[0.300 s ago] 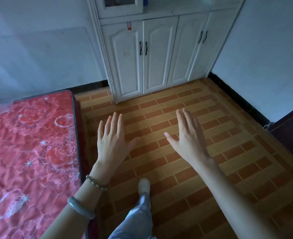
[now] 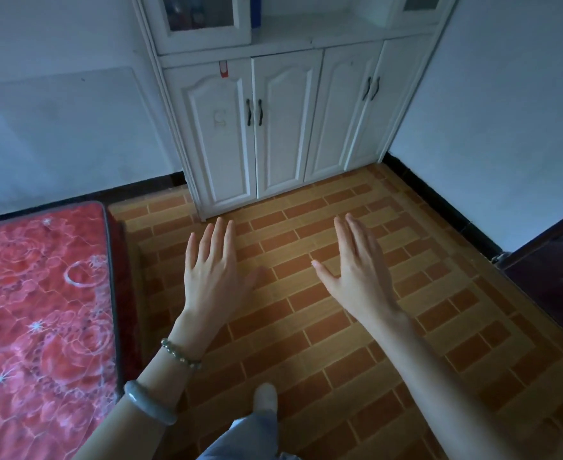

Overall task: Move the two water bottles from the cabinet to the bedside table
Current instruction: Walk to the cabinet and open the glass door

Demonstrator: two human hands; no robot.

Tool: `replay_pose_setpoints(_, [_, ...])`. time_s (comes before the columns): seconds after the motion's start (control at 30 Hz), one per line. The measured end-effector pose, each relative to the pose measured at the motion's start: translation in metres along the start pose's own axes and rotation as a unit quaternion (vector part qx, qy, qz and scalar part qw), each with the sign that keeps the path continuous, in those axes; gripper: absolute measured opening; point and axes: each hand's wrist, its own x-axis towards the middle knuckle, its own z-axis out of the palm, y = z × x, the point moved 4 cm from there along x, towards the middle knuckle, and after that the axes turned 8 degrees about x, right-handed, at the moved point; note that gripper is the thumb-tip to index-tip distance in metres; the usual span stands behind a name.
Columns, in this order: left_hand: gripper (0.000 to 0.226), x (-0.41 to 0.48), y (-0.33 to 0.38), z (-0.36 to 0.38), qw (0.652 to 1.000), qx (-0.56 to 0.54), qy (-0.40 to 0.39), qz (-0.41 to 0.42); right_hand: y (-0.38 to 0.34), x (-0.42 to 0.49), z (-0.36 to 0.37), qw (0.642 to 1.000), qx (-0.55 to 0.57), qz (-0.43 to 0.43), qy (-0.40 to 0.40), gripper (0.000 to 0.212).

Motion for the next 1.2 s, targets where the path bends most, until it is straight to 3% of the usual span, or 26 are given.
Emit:
replay_pose_setpoints(0.1, [0.088,0.033,0.005,0.011,1.0,-0.007,0.019,0.022,0.014,0.041,0.006,1.0,-0.007,0.018,-0.019,0.075])
replay_pose_setpoints(0.5, [0.088,0.152,0.024,0.046,0.999,0.012,-0.024,0.032,0.063,0.156,0.023,1.0,-0.003,0.013,-0.012,0.075])
replay_pose_setpoints(1.2, [0.091,0.436,0.094,0.137,0.997,0.012,-0.029,-0.07,0.204,0.463,0.082,0.995,0.023,-0.087,-0.052,0.072])
